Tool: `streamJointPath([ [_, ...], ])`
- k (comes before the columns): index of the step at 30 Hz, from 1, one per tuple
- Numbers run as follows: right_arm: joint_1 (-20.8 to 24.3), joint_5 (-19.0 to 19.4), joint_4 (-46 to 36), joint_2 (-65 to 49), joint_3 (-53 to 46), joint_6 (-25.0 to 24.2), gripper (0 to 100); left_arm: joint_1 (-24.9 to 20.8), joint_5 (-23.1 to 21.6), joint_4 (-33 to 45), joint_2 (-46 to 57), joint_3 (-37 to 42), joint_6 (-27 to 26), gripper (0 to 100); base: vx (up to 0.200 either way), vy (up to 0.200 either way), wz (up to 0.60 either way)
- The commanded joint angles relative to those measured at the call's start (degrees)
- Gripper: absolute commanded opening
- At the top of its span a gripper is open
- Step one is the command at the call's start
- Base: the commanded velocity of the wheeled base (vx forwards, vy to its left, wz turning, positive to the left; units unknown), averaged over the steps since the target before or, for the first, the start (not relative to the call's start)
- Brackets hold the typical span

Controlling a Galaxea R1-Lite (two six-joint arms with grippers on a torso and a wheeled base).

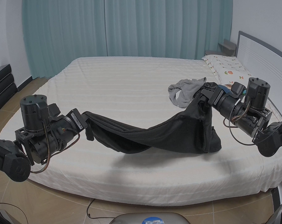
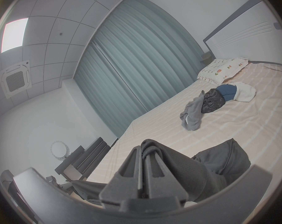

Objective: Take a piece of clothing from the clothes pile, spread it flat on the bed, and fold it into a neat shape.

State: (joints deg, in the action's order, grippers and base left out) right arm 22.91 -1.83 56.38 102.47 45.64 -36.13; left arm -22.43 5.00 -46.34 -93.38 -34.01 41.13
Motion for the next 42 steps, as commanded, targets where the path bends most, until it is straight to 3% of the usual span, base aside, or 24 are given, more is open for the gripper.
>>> streamJointPath([
  [1, 0.1, 0.0, 0.0, -0.3, 0.1, 0.0, 0, 0.4, 0.0, 0.0, 0.3, 0.0, 0.0, 0, 0.0, 0.2, 0.0],
  [12, 0.9, 0.0, -0.4, -0.2, 0.8, 0.4, 0, 1.3, 0.0, 0.4, 1.9, -0.3, 0.0, 0, 0.0, 0.2, 0.0],
  [26, 0.6, -0.3, -0.9, -6.3, -5.7, 0.2, 0, 1.3, 0.2, 1.5, 6.6, 4.1, -2.1, 0, -0.029, 0.0, 0.0],
  [36, 2.1, -0.7, -1.0, -16.8, -12.2, 0.3, 0, -0.8, 0.2, 10.1, 18.1, 5.5, -2.3, 0, -0.2, 0.0, 0.0],
  [42, 2.0, -0.8, -3.3, -23.9, -10.0, 0.4, 0, -1.1, 0.1, 15.4, 23.9, 2.5, -4.1, 0, -0.1, 0.0, 0.0],
])
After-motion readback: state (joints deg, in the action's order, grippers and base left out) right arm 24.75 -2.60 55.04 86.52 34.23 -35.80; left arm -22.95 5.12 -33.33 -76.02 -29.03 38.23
